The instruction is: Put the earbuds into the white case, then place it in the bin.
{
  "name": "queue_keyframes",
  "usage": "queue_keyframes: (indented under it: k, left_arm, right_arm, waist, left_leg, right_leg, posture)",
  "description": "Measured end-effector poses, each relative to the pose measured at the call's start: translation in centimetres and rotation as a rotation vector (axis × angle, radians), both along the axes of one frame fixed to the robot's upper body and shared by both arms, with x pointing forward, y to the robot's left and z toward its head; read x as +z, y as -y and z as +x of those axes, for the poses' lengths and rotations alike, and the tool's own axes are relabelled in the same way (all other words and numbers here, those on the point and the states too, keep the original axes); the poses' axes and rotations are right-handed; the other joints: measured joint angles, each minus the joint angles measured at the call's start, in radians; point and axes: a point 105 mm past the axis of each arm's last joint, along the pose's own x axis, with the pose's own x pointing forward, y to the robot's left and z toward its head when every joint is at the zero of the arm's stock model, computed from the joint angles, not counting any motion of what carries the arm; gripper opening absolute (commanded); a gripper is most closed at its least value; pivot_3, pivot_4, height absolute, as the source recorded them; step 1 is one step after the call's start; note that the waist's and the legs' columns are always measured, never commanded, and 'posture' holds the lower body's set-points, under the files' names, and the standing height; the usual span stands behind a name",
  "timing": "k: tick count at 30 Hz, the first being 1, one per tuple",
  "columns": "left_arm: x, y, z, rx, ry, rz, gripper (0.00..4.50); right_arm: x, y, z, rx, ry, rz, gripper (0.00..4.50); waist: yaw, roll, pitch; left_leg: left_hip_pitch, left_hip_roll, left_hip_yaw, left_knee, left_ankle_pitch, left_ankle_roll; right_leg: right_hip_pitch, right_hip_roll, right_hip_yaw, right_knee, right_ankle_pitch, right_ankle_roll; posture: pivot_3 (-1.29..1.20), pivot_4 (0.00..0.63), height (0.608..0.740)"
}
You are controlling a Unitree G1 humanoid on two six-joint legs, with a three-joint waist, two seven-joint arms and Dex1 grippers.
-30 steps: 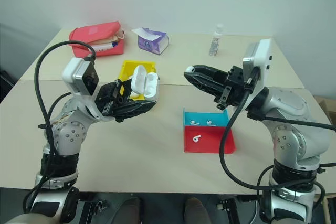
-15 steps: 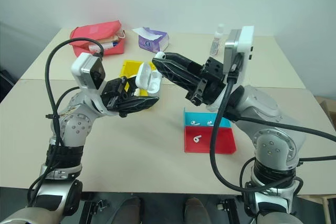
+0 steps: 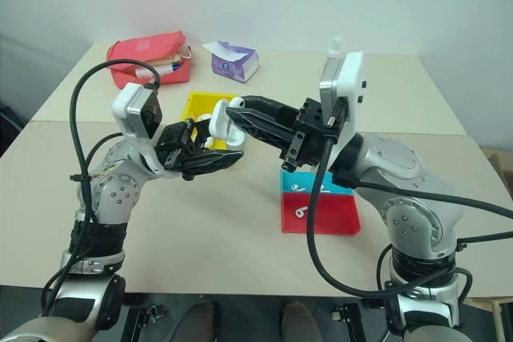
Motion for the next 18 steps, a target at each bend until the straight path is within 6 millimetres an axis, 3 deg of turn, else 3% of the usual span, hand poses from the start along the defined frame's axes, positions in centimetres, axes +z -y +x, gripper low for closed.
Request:
queue_keyframes:
  k: [2, 13, 14, 18]
  left_arm:
    - [-0.1, 0.0, 0.0, 0.000, -0.001, 0.002, 2.79]
    - [-0.1, -0.1, 0.1, 0.008, -0.005, 0.003, 2.79]
    - [-0.1, -0.1, 0.1, 0.008, -0.005, 0.001, 2.79]
    - [-0.1, -0.2, 0.2, 0.017, -0.007, -0.002, 2.79]
  right_arm:
    - [-0.1, 0.0, 0.0, 0.003, 0.009, -0.010, 0.64]
    - [-0.9, 0.1, -0.2, 0.053, 0.030, -0.078, 4.31]
    - [-1.1, 0.0, -0.2, 0.058, 0.023, -0.085, 4.48]
    - [-1.4, 0.0, 0.1, 0.046, 0.013, -0.092, 4.48]
  waist:
    - [0.000, 0.000, 0.000]
    - [0.000, 0.000, 0.000]
    - [0.000, 0.000, 0.000]
    - [0.000, 0.000, 0.000]
  left_leg:
    - [0.000, 0.000, 0.000, 0.000, 0.000, 0.000]
    - [0.000, 0.000, 0.000, 0.000, 0.000, 0.000]
    - [0.000, 0.000, 0.000, 0.000, 0.000, 0.000]
    - [0.000, 0.000, 0.000, 0.000, 0.000, 0.000]
  right_leg:
    - [0.000, 0.000, 0.000, 0.000, 0.000, 0.000]
    - [0.000, 0.000, 0.000, 0.000, 0.000, 0.000]
    - [0.000, 0.000, 0.000, 0.000, 0.000, 0.000]
    - [0.000, 0.000, 0.000, 0.000, 0.000, 0.000]
  posture:
    - [0.00, 0.150, 0.740]
    - [0.00, 0.150, 0.740]
    - [0.00, 0.150, 0.740]
    - [0.00, 0.150, 0.740]
